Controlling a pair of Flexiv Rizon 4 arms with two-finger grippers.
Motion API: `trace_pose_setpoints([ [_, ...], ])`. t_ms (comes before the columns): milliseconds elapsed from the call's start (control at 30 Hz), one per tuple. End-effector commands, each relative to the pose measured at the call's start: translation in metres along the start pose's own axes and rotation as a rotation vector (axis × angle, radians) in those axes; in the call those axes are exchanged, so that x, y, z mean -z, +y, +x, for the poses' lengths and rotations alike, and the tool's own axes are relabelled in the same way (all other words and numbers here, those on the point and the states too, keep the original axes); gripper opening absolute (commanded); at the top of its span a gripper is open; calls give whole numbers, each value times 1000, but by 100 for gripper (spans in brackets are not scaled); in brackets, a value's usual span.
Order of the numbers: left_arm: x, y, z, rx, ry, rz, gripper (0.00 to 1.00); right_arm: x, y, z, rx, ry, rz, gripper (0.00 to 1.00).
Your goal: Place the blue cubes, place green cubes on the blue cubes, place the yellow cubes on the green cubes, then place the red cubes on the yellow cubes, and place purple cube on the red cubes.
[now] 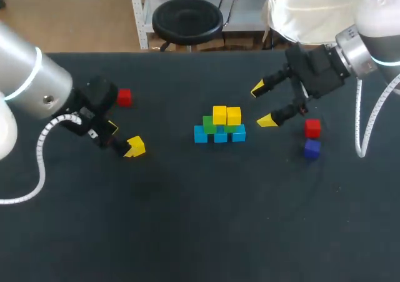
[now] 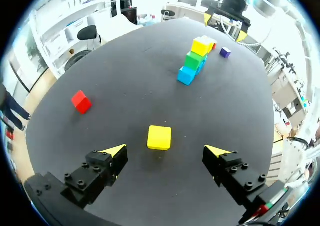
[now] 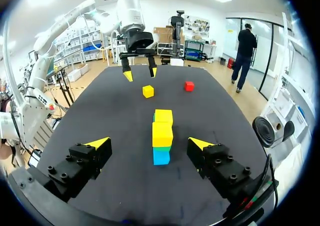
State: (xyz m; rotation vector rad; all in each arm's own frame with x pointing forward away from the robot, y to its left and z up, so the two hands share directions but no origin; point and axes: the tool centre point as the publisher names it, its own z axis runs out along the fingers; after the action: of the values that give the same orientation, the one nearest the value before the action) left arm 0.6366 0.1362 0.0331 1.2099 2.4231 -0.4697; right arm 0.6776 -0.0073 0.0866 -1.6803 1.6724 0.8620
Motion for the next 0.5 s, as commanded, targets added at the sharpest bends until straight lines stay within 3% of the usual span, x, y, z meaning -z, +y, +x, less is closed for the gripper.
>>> trace_pose_setpoints([
  [33,4,3,7,2,-90,18,100,0,1,0,1,-2,1,100],
  [167,-3,7,8,7,-116,20,100,0,1,0,1,-2,1,100],
  [333,-10,1,-1,-84,-146,15,100,0,1,0,1,-2,1,100],
  [500,-20,-5,-5,-121,-123,-34,100,0,1,0,1,-2,1,100],
])
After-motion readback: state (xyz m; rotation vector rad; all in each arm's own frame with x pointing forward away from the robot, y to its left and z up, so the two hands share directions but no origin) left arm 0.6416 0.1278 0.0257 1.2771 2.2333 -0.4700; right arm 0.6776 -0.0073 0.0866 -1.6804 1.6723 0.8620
